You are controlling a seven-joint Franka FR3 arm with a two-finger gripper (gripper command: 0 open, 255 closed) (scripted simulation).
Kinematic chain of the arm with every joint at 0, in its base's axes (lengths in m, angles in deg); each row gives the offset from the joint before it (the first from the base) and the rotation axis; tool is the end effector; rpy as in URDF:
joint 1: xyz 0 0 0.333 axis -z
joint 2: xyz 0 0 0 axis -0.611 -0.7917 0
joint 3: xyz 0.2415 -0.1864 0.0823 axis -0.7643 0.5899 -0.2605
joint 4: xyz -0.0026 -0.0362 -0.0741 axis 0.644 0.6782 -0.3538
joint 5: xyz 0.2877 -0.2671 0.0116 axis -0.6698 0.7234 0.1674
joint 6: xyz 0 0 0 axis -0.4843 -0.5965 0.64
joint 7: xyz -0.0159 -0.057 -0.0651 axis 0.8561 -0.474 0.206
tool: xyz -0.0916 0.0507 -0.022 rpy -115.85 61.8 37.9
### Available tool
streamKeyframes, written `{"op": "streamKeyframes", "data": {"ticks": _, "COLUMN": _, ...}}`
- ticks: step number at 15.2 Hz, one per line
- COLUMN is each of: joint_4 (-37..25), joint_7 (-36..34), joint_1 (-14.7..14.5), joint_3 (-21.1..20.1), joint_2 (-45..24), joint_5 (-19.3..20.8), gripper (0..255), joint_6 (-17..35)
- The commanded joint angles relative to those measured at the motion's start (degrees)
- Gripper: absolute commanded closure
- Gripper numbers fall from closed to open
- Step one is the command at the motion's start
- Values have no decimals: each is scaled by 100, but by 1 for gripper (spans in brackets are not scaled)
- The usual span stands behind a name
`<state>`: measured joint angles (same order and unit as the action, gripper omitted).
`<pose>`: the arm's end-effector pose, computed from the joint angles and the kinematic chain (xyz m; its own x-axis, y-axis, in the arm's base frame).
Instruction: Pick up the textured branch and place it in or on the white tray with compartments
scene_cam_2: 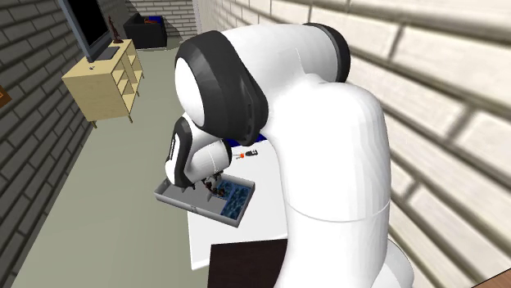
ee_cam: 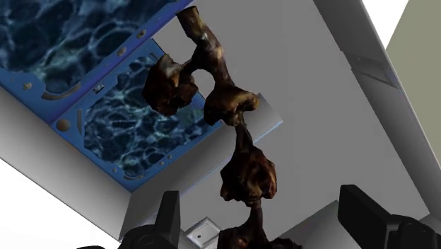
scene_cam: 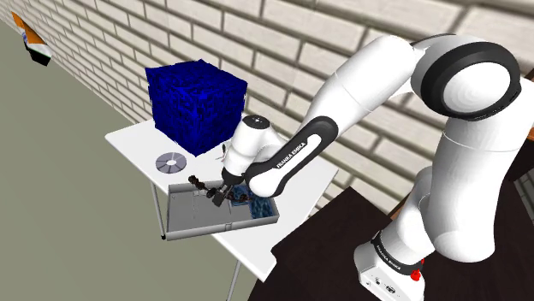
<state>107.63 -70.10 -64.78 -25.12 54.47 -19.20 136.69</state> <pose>0.4575 0.2733 0.1999 0.8770 0.4464 0.1777 0.4584 -0.8882 -0.0311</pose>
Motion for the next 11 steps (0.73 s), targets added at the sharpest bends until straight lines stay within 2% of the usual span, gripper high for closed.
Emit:
{"op": "streamKeyframes", "data": {"ticks": 1, "joint_4": 101, "joint_7": 15, "joint_1": 23, "joint_3": -30, "joint_2": 321, "joint_5": -31, "gripper": 0, "joint_6": -219}}
{"op": "streamKeyframes", "data": {"ticks": 3, "joint_4": 198, "joint_7": 47, "joint_1": 54, "joint_3": -62, "joint_2": 697, "joint_5": -76, "gripper": 0, "joint_6": -497}}
{"op": "streamKeyframes", "data": {"ticks": 11, "joint_4": 198, "joint_7": 48, "joint_1": 52, "joint_3": -60, "joint_2": 697, "joint_5": -77, "gripper": 0, "joint_6": -497}}
